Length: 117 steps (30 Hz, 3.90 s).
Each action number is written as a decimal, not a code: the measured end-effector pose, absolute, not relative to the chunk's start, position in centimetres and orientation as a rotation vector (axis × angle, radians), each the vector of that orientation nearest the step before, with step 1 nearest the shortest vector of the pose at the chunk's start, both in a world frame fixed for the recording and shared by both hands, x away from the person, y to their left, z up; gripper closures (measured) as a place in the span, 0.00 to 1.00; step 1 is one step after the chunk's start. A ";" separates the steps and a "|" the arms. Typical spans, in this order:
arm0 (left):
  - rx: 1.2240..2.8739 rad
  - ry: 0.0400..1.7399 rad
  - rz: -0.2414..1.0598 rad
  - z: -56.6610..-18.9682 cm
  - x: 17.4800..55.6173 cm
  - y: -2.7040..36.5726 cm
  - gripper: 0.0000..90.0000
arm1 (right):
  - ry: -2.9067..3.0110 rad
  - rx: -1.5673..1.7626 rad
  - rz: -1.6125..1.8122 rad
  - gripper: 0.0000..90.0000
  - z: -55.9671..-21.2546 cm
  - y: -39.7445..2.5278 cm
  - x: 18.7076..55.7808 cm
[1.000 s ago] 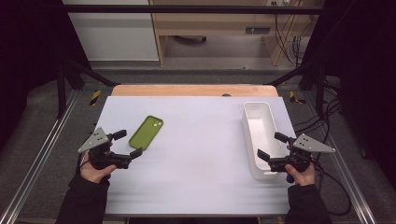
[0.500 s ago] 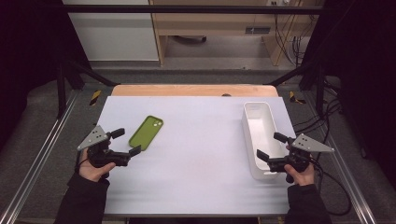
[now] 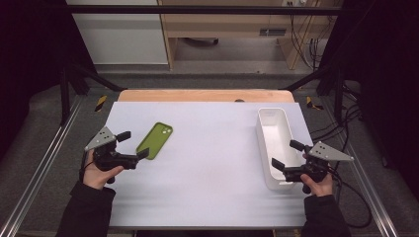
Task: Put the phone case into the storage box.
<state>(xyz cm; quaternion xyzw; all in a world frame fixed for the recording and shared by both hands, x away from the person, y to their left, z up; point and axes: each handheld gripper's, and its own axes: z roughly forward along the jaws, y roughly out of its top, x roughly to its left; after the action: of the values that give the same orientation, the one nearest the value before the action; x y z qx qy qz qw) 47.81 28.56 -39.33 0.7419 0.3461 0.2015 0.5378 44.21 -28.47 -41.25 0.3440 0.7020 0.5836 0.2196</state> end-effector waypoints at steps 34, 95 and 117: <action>1.845 0.898 0.540 -36.6 52.4 28.3 0.01 | 1.938 0.953 1.611 0.00 -41.2 -28.5 44.2; 1.923 1.061 0.553 -38.9 58.8 27.5 0.01 | 1.939 0.950 1.609 0.00 -41.2 -28.6 44.2; 1.974 1.129 0.515 -41.3 59.6 27.8 0.03 | 1.941 0.947 1.609 0.00 -41.2 -28.5 44.2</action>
<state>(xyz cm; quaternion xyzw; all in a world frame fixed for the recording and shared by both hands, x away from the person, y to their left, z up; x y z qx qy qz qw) 59.56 27.77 -41.34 0.7780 0.4452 0.2031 0.3939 44.22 -28.55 -41.21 0.3429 0.7026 0.5825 0.2222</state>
